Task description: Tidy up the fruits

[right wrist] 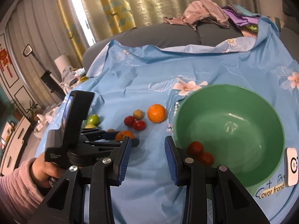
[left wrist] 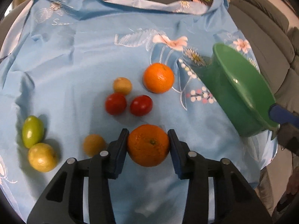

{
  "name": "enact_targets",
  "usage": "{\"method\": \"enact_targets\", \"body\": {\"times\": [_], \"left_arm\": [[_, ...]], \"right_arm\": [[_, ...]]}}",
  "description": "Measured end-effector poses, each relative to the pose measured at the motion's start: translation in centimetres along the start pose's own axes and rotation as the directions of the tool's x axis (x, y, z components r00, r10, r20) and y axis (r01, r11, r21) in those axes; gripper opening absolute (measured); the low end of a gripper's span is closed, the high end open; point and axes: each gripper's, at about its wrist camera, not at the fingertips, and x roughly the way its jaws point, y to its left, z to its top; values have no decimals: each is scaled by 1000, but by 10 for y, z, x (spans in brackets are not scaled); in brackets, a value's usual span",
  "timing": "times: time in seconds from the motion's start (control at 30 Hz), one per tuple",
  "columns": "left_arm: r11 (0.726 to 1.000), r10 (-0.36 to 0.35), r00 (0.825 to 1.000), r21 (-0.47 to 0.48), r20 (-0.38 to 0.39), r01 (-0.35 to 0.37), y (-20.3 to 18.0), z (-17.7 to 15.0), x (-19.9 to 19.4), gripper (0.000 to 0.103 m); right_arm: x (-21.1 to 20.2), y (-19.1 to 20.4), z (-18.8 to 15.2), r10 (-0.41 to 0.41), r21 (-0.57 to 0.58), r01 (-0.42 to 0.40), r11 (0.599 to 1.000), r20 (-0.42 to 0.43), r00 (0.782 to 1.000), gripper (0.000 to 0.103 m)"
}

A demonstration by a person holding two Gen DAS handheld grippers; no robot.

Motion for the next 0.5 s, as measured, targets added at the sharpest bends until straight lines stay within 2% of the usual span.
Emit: {"method": "enact_targets", "body": {"times": [0.13, 0.33, 0.43, 0.5], "left_arm": [[999, 3, 998, -48, 60, -1, 19, 0, -23, 42], [994, 45, 992, -99, 115, -34, 50, 0, -48, 42], [992, 48, 991, -121, 127, -33, 63, -2, -55, 42], [991, 51, 990, -128, 133, -34, 68, -4, -59, 42]], "right_arm": [[11, 8, 4, 3, -23, -3, 1000, -12, 1000, 37], [44, 30, 20, -5, -88, 2, 996, -39, 999, 37], [72, 36, 33, -38, -111, 31, 993, -59, 998, 37], [92, 39, 42, -89, -143, 78, 987, -72, 993, 37]]}}
